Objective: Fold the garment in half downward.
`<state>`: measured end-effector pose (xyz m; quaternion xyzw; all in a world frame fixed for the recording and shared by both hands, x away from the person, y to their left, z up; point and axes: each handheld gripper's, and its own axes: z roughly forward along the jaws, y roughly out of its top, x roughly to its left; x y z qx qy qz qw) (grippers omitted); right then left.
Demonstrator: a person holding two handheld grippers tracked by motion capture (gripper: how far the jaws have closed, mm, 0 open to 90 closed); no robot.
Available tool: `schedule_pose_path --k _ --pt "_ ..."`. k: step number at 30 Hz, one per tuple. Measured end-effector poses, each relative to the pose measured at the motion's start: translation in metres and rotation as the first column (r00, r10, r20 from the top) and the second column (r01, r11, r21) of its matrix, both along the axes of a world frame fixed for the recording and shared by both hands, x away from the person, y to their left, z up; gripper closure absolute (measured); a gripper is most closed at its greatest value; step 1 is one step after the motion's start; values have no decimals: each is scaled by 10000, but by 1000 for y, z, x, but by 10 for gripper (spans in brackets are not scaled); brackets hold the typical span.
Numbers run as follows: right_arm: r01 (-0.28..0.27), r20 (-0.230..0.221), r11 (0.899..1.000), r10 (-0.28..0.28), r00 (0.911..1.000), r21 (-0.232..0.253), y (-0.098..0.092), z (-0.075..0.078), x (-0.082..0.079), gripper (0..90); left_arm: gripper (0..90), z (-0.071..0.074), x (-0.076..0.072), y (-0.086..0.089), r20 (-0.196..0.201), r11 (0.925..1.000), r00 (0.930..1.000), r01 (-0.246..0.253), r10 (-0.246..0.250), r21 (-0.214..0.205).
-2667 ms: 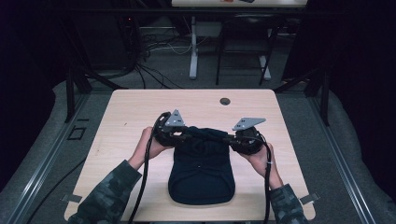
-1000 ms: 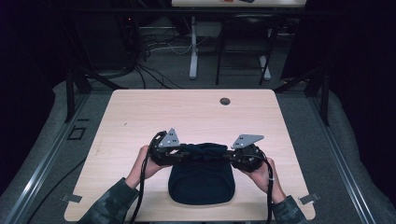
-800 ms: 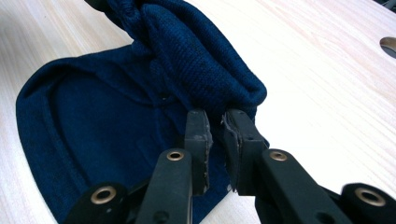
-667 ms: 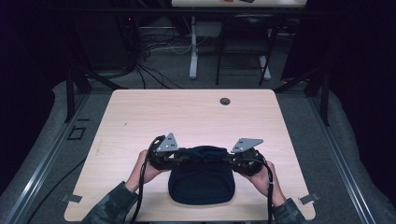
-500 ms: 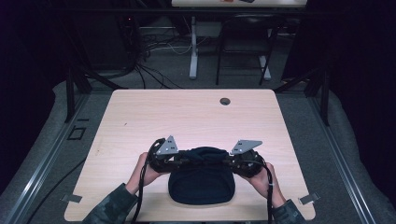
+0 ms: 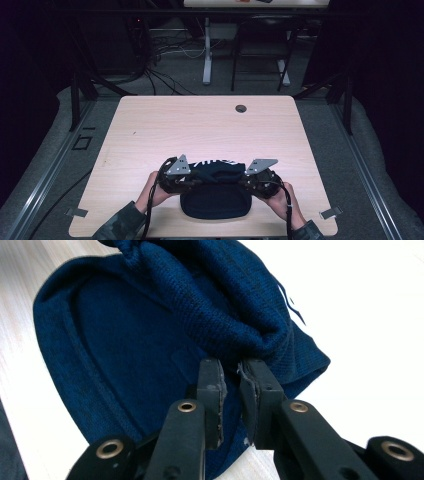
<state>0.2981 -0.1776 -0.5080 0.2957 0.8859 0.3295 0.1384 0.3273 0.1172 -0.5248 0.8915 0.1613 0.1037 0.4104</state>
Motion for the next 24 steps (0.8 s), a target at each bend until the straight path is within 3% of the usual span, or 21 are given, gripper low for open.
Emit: schedule_pose_path --k 7,16,24 --pt "65 -197 10000 -66 9998 -44 -1 -5 -4 786 632 -7 -6 -2 -131 9994 9998 173 -169 298" --pt "66 -304 9999 -70 9995 -133 0 -6 -9 775 600 -11 -10 0 -430 9991 9988 243 -228 342" --pt "16 -483 9998 -25 9988 -196 -3 -10 -15 753 477 -12 -19 0 -676 9975 9973 327 -285 619"
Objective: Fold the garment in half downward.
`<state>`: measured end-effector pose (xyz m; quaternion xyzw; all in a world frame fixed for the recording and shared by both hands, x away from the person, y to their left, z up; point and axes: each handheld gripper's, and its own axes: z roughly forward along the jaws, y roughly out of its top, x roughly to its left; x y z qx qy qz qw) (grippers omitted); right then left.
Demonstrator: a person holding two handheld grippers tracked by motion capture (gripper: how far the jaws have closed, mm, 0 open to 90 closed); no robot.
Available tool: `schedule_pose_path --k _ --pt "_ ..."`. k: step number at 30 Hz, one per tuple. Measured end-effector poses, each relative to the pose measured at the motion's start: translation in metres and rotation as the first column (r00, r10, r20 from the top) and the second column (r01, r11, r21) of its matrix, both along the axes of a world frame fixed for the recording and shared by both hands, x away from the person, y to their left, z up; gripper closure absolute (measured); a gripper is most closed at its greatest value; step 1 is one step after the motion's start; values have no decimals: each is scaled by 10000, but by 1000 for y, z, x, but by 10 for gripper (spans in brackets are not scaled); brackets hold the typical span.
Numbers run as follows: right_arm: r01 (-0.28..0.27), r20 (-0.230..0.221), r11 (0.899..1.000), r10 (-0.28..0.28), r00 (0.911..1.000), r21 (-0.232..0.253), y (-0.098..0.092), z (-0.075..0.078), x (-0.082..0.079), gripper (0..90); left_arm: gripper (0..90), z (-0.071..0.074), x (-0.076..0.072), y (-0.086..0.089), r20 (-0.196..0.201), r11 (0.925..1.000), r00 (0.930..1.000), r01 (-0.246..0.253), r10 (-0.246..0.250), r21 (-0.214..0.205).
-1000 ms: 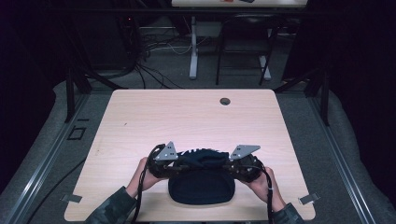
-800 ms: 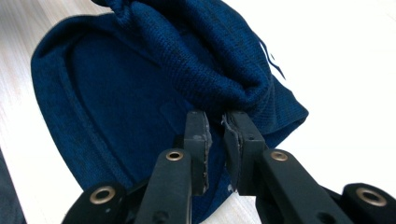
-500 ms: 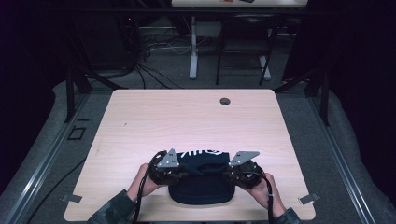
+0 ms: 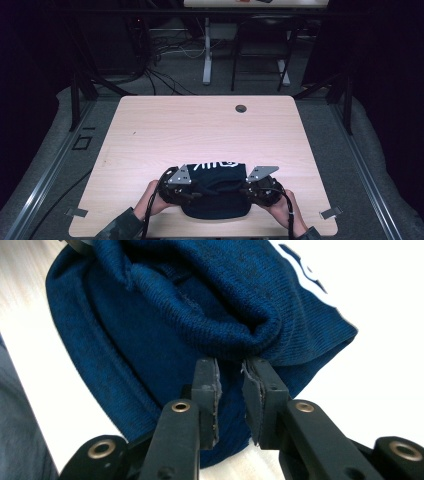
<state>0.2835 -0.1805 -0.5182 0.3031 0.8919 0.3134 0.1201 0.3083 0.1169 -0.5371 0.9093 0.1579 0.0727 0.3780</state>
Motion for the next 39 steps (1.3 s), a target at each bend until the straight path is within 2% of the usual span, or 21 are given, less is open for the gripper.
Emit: schedule_pose_path --k 2,5,8,11,13,15,17,18,21,24,26,28,33,36,39 --pt "-16 -56 10000 16 10000 28 0 -2 -2 751 420 0 -3 0 -43 9999 10000 -79 79 122" --pt "-26 -143 10000 26 9999 -25 -1 -3 -4 749 378 3 -8 3 -79 9999 9999 -130 130 88" --pt "35 -190 10000 -35 9998 7 -2 -5 -6 747 354 10 -15 6 -95 9999 10000 -32 31 -129" --pt "-20 -276 10000 18 9996 -48 -2 -7 -6 745 349 21 -19 7 146 9993 9998 -90 96 -375" --pt "4 -292 10000 -6 9996 -82 -2 -8 -7 744 349 28 -18 8 452 9971 9979 -431 459 -623" --pt "55 -296 9999 -59 9995 -126 -1 -10 -7 743 354 31 -12 9 627 9929 9929 -967 1011 -696" --pt "66 -331 10000 -68 9994 -65 -1 -11 -7 743 356 31 -1 9 734 9854 9838 -1596 1637 -593" --pt "56 -359 9999 -61 9993 -129 -1 -11 -7 743 362 28 6 8 617 9776 9767 -2018 2054 -596" --pt "61 -394 9998 -68 9992 -173 -2 -13 -6 742 360 18 20 4 385 9691 9688 -2431 2447 -423" --pt "144 -451 9998 -150 9989 -139 -4 -16 -5 743 355 7 23 -2 273 9735 9731 -2284 2287 -145" --pt "109 -506 9997 -120 9986 -222 -4 -16 -5 741 346 1 20 -6 199 9793 9792 -2023 2021 100" --pt "138 -491 9997 -149 9987 -221 -4 -15 -5 738 335 -3 16 -9 258 9813 9813 -1915 1909 213" --pt "449 -155 9989 -451 9989 -110 -9 -6 -6 734 320 -11 12 -11 289 9827 9840 -1771 1757 543" --pt "745 183 9968 -751 9970 282 -13 1 -3 733 314 -13 12 -11 203 9836 9859 -1674 1664 666" --pt "892 534 9945 -922 9943 552 -9 7 0 719 313 -15 11 -12 283 9830 9858 -1675 1658 749"
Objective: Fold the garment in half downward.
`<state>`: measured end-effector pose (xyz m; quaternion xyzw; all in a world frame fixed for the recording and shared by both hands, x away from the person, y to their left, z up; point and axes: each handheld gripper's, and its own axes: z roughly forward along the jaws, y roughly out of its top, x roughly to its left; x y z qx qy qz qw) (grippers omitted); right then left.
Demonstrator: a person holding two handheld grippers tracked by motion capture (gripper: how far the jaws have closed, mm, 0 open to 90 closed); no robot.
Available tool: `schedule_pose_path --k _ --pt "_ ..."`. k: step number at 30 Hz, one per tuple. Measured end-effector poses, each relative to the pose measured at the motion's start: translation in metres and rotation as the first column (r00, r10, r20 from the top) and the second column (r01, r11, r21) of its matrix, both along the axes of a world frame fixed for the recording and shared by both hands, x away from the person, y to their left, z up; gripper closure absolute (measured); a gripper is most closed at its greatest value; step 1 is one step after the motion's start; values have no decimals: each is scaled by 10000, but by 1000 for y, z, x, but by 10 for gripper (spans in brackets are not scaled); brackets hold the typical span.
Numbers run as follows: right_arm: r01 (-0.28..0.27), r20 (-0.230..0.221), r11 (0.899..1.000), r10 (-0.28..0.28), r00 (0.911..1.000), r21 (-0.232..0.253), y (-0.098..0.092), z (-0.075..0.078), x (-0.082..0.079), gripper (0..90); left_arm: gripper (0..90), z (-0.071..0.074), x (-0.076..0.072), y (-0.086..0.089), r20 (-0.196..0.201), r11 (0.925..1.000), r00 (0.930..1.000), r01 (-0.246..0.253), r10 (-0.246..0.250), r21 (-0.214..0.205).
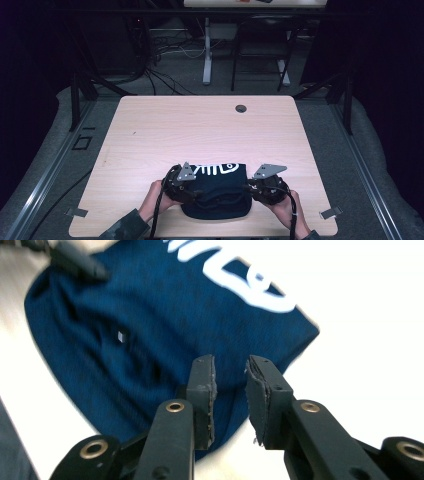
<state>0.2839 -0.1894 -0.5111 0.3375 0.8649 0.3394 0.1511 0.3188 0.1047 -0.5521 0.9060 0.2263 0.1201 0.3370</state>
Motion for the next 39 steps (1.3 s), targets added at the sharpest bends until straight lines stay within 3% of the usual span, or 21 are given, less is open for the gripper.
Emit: schedule_pose_path --k 6,9,14,20,24,29,36,39 --pt "-493 -268 9982 484 9985 -333 19 -12 6 644 305 -2 -1 0 0 9999 10000 45 -45 124" --pt "-761 -622 9944 715 9955 -740 24 -21 8 532 255 -4 -3 2 115 9998 9999 -3 0 199" --pt "-769 -993 9943 694 9926 -744 24 -33 9 472 191 -9 -6 5 156 9997 9998 -106 103 230" --pt "-748 -888 9931 667 9938 -906 25 -40 9 421 157 -14 -8 6 302 9989 9991 -308 298 350" --pt "-549 -984 9934 450 9941 -1004 24 -44 10 337 149 -16 -10 6 559 9982 9979 -351 324 491" --pt "-323 -1128 9970 242 9933 -705 20 -48 12 294 128 -17 -11 6 750 9977 9965 -419 379 535" --pt "-99 -989 9966 17 9951 -821 20 -49 11 243 96 -18 -11 7 943 9977 9944 -514 470 448" --pt "73 -740 9945 -151 9971 -1046 22 -48 9 150 73 -15 -14 6 1194 9977 9918 -512 457 435"
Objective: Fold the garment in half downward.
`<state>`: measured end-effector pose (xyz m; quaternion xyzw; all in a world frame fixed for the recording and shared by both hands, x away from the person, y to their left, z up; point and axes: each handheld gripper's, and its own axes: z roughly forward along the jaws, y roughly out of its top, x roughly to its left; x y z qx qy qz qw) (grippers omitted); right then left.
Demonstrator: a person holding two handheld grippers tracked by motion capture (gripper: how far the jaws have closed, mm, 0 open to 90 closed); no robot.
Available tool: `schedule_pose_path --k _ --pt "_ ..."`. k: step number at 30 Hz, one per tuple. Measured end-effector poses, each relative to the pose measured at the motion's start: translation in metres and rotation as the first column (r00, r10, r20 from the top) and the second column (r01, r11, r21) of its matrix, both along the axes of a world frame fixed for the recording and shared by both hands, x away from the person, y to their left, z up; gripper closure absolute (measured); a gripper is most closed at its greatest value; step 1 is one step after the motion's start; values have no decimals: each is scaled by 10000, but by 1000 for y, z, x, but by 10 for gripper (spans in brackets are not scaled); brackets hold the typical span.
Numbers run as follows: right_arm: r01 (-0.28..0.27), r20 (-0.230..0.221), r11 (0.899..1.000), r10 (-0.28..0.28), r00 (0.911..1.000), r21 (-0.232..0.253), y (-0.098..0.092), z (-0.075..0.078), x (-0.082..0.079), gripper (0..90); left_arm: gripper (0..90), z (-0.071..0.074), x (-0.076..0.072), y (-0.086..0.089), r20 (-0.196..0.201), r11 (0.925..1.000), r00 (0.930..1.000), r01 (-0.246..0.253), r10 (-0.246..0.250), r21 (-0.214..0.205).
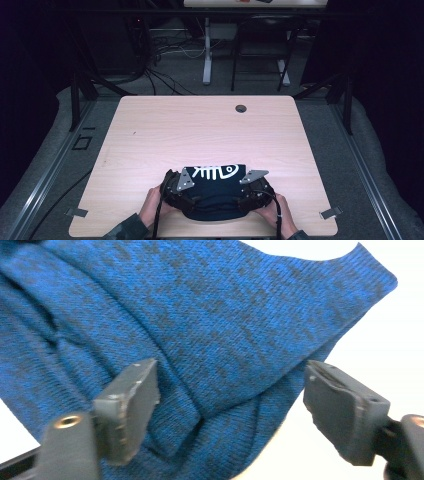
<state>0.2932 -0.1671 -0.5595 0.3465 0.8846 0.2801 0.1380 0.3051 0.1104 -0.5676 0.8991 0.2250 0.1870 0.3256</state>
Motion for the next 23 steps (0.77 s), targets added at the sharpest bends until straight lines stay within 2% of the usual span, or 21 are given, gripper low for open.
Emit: schedule_pose_path --k 1,3,7,10,12,16,18,21,23 --pt "41 125 9997 -38 9999 -257 1 1 0 110 58 1 0 0 39 10000 10000 -11 11 -5" --pt "129 277 9990 -117 9995 -421 1 2 -1 69 26 3 0 1 -48 9999 10000 -10 9 -136" --pt "241 321 9997 -242 9992 46 -3 5 -1 0 1 13 0 6 -32 9970 9999 -136 133 -759" --pt "354 558 9984 -379 9977 446 -8 12 -3 0 1 21 -1 13 178 9925 9995 -235 258 -1198" --pt "444 695 9968 -490 9964 667 -13 18 -4 0 1 24 0 19 264 9905 9990 -320 358 -1336" --pt "822 992 9907 -931 9907 1085 -29 27 -7 0 1 23 7 34 184 9880 9962 -820 851 -1308" --pt "1107 994 9864 -1231 9874 1217 -37 27 -7 0 1 20 11 46 181 9835 9915 -1256 1290 -1300" --pt "1569 993 9823 -1670 9809 1022 -53 25 -3 0 1 15 18 61 6 9758 9830 -1823 1837 -1205" --pt "1884 818 9777 -1961 9772 932 -64 21 0 0 1 10 21 70 -62 9716 9773 -2110 2116 -1073"
